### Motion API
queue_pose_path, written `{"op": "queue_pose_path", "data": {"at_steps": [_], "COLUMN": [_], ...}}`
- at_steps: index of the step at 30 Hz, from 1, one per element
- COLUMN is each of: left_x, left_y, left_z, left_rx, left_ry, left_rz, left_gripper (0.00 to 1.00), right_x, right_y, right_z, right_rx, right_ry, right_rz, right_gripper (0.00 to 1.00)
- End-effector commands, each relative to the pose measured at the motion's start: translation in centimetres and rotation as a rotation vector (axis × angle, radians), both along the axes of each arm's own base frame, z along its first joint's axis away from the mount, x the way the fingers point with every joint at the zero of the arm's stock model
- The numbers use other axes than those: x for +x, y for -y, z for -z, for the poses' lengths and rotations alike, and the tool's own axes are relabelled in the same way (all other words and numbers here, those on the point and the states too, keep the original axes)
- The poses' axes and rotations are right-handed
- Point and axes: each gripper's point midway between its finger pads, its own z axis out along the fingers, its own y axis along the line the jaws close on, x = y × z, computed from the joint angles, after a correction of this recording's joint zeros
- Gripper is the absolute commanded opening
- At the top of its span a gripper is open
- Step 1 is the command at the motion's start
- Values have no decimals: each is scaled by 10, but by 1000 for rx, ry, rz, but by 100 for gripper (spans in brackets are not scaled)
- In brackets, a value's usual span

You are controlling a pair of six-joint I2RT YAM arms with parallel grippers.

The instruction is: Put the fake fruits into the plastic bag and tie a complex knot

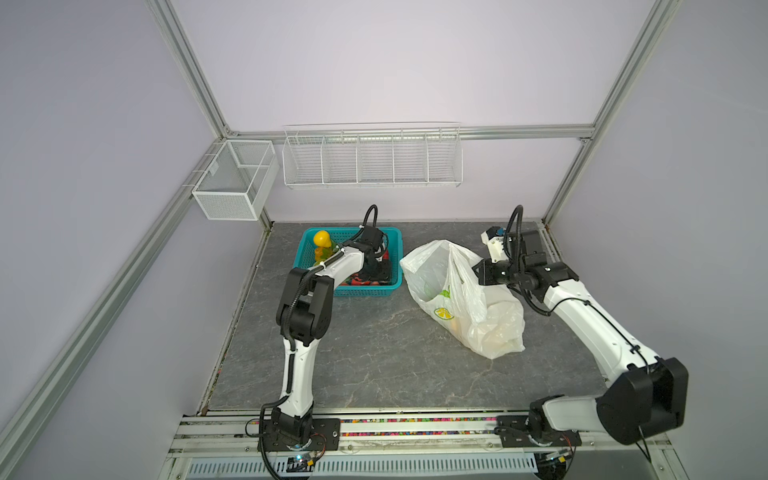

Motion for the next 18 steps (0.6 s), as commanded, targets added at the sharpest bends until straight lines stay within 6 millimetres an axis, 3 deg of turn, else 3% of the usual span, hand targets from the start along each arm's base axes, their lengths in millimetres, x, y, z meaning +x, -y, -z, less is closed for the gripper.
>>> {"op": "queue_pose_path", "data": {"at_steps": [1, 5, 9, 13, 18], "left_x": [8, 11, 12, 9, -4], "left_y": [0, -1, -8, -16, -29], "left_z": [1, -15, -45, -78, -103], "left_rx": [18, 5, 6, 1, -6], "left_ry": [18, 70, 152, 238, 293], "left_rz": [3, -5, -25, -48, -83], "left_gripper": [52, 44, 40, 38, 38], "right_x": [3, 3, 2, 3, 4], "right_y": [2, 2, 2, 1, 2], "right_z": [-2, -1, -4, -3, -3], "right_rx": [-10, -10, -10, -5, -3], "right_ry": [13, 11, 17, 15, 14], "right_rz": [-4, -4, -4, -5, -4], "right_gripper": [9, 9, 9, 9, 9]}}
